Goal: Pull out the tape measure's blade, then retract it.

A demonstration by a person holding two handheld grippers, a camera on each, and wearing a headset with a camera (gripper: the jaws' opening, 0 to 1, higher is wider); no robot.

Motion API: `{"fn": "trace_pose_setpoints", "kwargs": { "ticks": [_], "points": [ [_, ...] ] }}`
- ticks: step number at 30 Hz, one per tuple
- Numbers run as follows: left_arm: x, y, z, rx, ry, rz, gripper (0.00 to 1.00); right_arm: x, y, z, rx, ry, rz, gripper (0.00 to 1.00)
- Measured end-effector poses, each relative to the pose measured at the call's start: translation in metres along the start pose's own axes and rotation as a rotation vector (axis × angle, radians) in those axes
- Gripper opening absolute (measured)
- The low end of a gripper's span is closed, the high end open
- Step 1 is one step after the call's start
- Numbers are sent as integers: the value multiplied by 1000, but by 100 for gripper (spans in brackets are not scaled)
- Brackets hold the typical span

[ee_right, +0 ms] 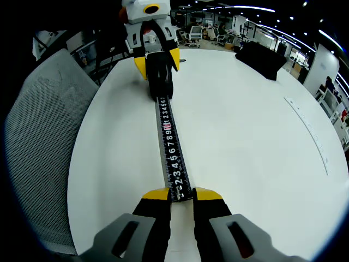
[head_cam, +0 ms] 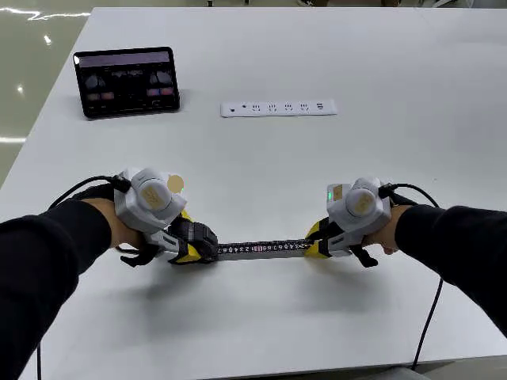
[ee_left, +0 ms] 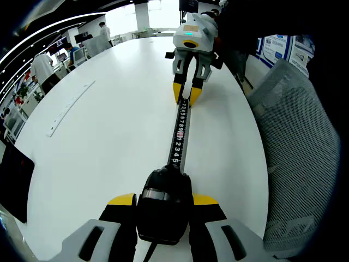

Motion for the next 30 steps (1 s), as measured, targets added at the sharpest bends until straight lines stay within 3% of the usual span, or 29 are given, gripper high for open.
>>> {"fn": "trace_pose_setpoints", "kwargs": {
  "ticks": [30],
  "points": [
    [2,2,2,-6,-1,-5,33,-14,15,-7,3,9,31,10]
  ]
}}
Point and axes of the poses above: the centre of the closed fingertips' face, and the gripper's own axes: x roughly forward along the fingers, z roughly to its left, y roughly out of its underside, the point moved 9 cm from there along -x, roughly backward along the fingers, and after that the axes turned 9 degrees about x, right-handed, at the moved point
